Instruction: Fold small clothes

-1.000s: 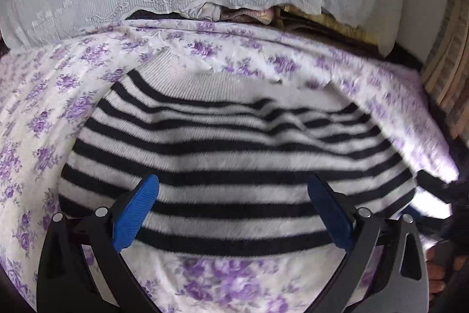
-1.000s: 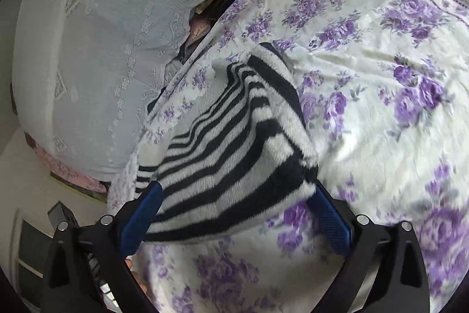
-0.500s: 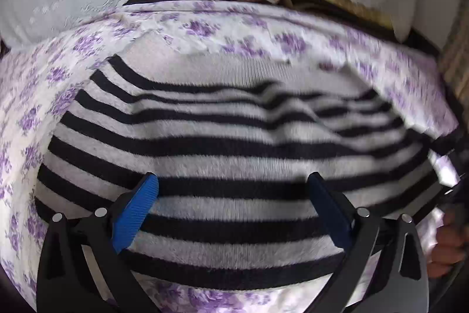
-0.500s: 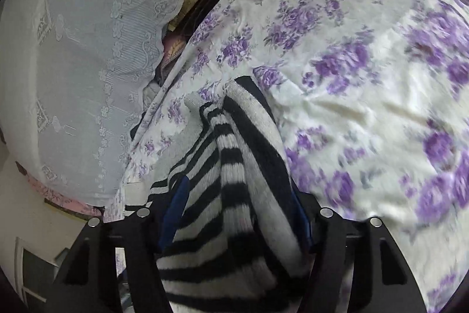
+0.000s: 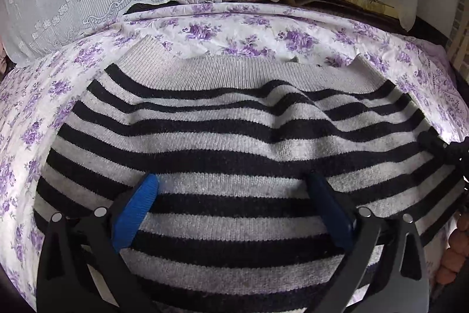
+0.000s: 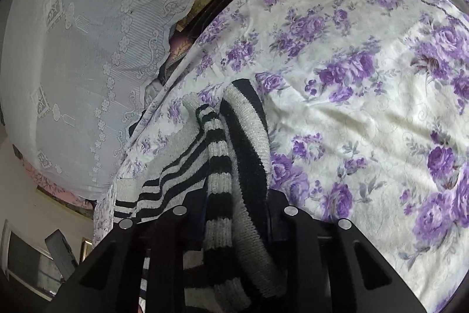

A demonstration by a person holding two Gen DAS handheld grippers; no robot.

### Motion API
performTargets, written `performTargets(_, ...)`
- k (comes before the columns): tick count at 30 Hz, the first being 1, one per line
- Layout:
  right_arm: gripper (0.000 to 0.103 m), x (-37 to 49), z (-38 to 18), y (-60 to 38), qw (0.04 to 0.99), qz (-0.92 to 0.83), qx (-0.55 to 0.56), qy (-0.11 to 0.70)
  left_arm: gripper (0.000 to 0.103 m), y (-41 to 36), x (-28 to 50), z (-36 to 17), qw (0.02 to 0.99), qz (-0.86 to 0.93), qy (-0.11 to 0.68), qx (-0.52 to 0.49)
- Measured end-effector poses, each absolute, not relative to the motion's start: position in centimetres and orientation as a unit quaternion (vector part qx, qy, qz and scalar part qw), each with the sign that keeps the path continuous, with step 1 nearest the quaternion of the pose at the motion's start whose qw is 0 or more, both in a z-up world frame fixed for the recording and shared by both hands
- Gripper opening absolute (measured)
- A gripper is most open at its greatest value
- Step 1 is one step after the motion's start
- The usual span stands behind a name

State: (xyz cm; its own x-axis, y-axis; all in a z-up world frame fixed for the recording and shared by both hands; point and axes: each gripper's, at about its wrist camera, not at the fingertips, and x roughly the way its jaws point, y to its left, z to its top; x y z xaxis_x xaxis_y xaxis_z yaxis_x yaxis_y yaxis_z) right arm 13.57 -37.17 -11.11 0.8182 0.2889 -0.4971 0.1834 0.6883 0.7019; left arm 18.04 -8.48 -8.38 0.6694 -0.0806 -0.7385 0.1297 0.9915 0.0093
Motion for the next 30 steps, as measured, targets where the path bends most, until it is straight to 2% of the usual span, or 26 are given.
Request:
performTargets(4,0.025,12.4,-8.1,-34.9,0.898,0.036,0.345,0.27,0.098,-7.8,16.9,-7.7,0.918,-0.083,0.387,0.008)
performTargets(13,0.024,11.3,-4.5,-29.9,0.931,0.024,0.252,0.264,0.098,-9.1,18.6,-5.9,0.908,-0.132,0.398,-0.005)
performTargets(22,0.024,10.4,-3.7,-27.0,0.941,0.044,0.196,0.271,0.098,-10.9,24.3,-3.3,0.876,-0.18,0.447,-0.032)
performTargets(30,0.025,10.4,-3.1,-25.1,0.946,0.047,0.168,0.273,0.098,-12.9,25.7,-4.6,0.868,-0.182,0.462,-0.007)
